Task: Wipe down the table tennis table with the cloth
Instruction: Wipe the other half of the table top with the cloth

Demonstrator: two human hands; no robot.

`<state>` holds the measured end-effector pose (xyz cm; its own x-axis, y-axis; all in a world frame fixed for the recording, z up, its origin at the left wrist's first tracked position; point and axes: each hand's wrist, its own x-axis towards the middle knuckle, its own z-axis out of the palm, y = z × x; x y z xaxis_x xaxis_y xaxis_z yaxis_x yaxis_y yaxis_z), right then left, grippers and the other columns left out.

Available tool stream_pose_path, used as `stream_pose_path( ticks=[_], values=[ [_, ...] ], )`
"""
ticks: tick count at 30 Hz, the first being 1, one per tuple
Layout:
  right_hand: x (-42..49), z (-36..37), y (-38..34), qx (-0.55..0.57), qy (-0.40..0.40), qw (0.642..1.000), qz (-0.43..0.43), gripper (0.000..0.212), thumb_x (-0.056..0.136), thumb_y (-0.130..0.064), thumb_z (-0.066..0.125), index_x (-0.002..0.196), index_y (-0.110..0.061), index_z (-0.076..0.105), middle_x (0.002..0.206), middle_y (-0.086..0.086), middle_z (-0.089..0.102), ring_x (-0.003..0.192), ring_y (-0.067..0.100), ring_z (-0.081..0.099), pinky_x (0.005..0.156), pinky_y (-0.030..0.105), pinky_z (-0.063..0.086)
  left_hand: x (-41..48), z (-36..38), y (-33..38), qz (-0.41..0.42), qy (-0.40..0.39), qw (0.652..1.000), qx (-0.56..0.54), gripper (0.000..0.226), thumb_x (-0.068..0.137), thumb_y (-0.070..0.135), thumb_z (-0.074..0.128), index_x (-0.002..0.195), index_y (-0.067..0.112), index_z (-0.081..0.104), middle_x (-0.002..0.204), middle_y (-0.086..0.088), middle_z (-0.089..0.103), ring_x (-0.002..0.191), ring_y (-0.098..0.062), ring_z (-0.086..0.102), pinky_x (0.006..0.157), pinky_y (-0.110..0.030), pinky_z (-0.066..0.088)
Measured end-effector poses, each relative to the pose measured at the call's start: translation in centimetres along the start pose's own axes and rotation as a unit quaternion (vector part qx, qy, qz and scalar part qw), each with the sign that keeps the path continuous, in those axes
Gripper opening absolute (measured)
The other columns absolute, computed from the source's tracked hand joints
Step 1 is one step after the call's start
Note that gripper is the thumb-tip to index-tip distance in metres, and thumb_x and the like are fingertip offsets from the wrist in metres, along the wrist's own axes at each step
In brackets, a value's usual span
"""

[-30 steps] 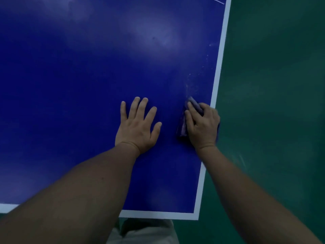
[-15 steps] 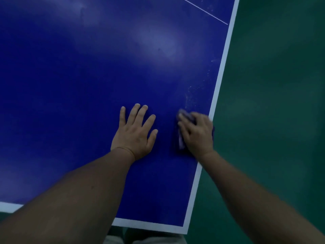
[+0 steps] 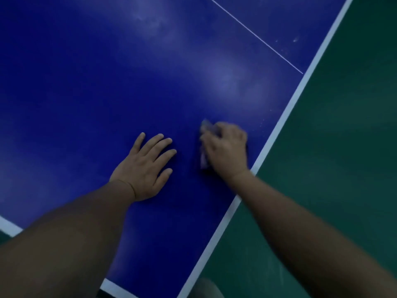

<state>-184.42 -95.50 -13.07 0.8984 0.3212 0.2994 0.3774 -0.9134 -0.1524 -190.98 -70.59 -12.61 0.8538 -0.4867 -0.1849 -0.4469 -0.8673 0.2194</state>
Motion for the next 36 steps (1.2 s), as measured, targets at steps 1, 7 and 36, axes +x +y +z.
stream_pose_path(
  ticks=[1,7,36],
  values=[
    [2.3,0.1,2.3,-0.008,0.012,0.999,0.049,0.024,0.095,-0.033,0.063,0.111,-0.022,0.077,0.11,0.013,0.067,0.098,0.037,0.061,0.086,0.047,0.042,0.0,0.1,0.1,0.0,0.005,1.0,-0.003,0.063,0.101,0.048,0.022,0.145,0.013,0.051,0.157,-0.011,0.039,0.15,-0.03,0.026,0.121,-0.06,0.014],
    [1.1,0.2,1.5,0.049,0.008,0.987,0.155,0.031,0.096,-0.033,0.063,0.121,-0.014,0.066,0.115,0.015,0.063,0.105,0.037,0.056,0.092,0.047,0.039,0.1,0.2,0.1,0.005,0.018,1.0,-0.003,0.06,0.101,0.046,0.028,0.143,0.012,0.052,0.154,-0.013,0.042,0.148,-0.032,0.028,0.12,-0.062,0.017],
    [-1.9,-0.6,-1.1,0.01,-0.016,0.991,0.131,0.028,0.097,-0.027,0.063,0.122,-0.018,0.073,0.115,0.017,0.065,0.103,0.039,0.059,0.09,0.05,0.045,0.0,0.0,-0.2,0.003,0.028,0.999,-0.017,0.061,0.101,0.049,0.024,0.144,0.015,0.049,0.156,-0.009,0.038,0.149,-0.028,0.023,0.123,-0.058,0.011]
  ],
)
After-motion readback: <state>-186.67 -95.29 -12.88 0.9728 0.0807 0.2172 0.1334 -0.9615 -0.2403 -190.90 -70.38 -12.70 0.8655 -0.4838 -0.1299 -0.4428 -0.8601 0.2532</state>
